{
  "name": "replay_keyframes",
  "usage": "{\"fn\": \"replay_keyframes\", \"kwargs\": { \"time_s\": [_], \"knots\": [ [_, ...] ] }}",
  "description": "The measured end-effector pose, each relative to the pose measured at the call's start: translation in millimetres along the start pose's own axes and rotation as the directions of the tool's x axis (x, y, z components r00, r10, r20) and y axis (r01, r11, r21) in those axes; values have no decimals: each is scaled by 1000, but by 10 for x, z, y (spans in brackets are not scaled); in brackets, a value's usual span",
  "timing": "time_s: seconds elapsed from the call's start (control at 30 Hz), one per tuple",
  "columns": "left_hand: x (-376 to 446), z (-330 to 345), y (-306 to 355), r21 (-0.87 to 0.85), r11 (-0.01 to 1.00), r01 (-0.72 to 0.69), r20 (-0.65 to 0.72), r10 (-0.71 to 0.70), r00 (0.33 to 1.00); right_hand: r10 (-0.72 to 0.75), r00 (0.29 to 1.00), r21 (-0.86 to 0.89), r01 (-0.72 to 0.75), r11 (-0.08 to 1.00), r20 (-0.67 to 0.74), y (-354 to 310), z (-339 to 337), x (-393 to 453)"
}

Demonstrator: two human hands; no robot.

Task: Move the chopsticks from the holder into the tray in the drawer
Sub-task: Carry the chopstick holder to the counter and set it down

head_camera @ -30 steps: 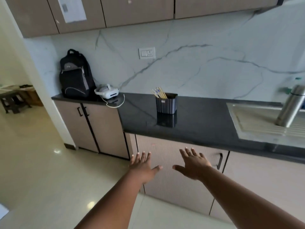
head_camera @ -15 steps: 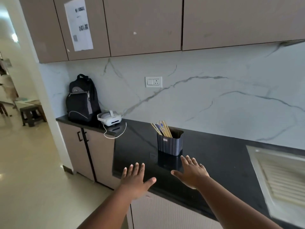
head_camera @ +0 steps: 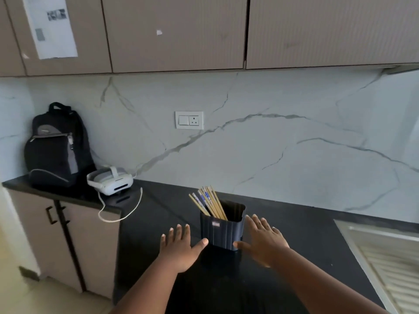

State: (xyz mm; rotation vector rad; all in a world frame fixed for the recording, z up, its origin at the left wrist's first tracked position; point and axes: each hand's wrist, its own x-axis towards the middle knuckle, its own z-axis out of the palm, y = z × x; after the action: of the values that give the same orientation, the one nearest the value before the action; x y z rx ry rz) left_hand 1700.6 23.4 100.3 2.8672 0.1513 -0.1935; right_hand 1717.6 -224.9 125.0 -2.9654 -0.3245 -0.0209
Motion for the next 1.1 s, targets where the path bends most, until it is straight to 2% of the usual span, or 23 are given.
{"fn": "replay_keyframes", "kwargs": {
  "time_s": [0.1, 0.23, 0.3, 0.37, 0.43, 0.53, 0.6, 0.63, 0.7, 0.77, 0.8, 0.87, 1.0, 1.1],
  "knots": [
    [456, -55, -11, -112, 994, -17, -9, 16, 1000, 94, 995, 41, -94, 995, -14, -1, -14, 278],
    [857, -27, 51, -373, 927, -18, -18, 12, 1000, 283, 958, 281, -283, 917, 42, -113, 81, 577],
    [966, 10, 102, -484, 875, -14, -27, 1, 1000, 319, 944, 403, -323, 856, 79, -158, 110, 731],
    [1050, 11, 149, -562, 826, -39, -46, 16, 999, 327, 942, 454, -326, 829, 78, -206, 74, 890],
    [1141, -29, 174, -597, 797, -93, -81, 55, 995, 340, 937, 483, -334, 810, 78, -259, 26, 1032],
    [1222, -28, 160, -576, 809, -116, -91, 78, 993, 352, 928, 538, -359, 762, 121, -330, 50, 1147],
    [1205, 21, 164, -598, 798, -70, -10, 79, 997, 359, 919, 542, -388, 745, 164, -338, 161, 1135],
    [1179, 45, 186, -664, 747, -25, 46, 75, 996, 371, 913, 549, -401, 733, 172, -328, 223, 1112],
    [1115, 63, 253, -811, 581, 65, 121, 59, 991, 410, 895, 603, -427, 674, 175, -279, 309, 1080],
    [1093, 27, 294, -858, 505, 99, 136, 37, 990, 438, 866, 670, -476, 569, 243, -207, 353, 1082],
    [1089, 28, 294, -866, 487, 117, 149, 27, 988, 426, 857, 691, -496, 526, 290, -180, 367, 1080],
    [1040, 68, 282, -877, 455, 157, 181, 10, 983, 346, 870, 705, -488, 515, 350, -147, 385, 1036],
    [851, 154, 322, -887, 406, 219, 199, -92, 976, 217, 925, 745, -381, 547, 313, -92, 382, 981],
    [653, 130, 398, -908, 331, 257, 207, -180, 962, 135, 948, 787, -316, 530, 289, -85, 399, 955]
  ]
}}
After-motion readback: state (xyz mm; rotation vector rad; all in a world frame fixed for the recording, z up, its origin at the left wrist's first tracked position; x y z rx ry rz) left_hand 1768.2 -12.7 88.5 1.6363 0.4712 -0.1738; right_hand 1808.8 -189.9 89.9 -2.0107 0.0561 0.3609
